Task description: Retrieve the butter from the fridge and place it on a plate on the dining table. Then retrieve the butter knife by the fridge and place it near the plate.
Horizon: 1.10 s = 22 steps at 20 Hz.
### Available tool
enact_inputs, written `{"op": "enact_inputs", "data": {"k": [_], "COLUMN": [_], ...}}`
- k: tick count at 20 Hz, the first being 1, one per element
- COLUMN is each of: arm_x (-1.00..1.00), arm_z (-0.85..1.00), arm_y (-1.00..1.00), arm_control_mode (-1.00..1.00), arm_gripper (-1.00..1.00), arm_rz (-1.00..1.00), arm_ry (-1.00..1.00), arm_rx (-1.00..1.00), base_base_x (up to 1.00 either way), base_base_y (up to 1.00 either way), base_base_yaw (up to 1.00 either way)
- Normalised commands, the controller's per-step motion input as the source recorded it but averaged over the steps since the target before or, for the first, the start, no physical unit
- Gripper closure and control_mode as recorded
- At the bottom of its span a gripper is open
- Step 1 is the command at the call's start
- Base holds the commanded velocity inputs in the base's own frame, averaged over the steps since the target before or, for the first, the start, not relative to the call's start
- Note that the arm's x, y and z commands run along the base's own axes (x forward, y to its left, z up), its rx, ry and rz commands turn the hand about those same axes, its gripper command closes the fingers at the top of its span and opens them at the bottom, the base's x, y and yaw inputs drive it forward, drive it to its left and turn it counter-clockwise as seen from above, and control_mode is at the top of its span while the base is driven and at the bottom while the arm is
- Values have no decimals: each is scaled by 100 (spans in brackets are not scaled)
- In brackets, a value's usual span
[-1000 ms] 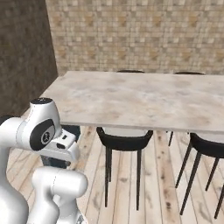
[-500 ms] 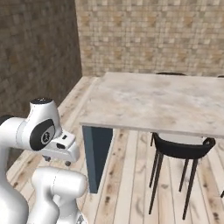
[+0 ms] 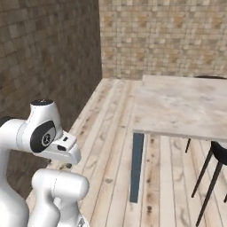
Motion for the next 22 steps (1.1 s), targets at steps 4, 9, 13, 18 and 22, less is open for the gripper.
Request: {"op": "enact_inputs", "data": {"k": [4, 9, 13, 18, 22], "arm_x": [0, 0, 0, 0, 0], "arm_z": [0, 0, 0, 0, 0], "arm_y": [0, 0, 0, 0, 0], "arm_control_mode": [100, 100, 100, 100, 100], "arm_gripper": [-100, -100, -100, -100, -100], "arm_rz": [0, 0, 0, 0, 0], "arm_ry": [0, 0, 0, 0, 0], "arm_rx": [0, 0, 0, 0, 0], "base_base_x": [31, 30, 84, 100, 100], "base_base_y": [100, 100, 80, 10, -6], "base_base_yaw": [0, 0, 0, 0, 8]}}
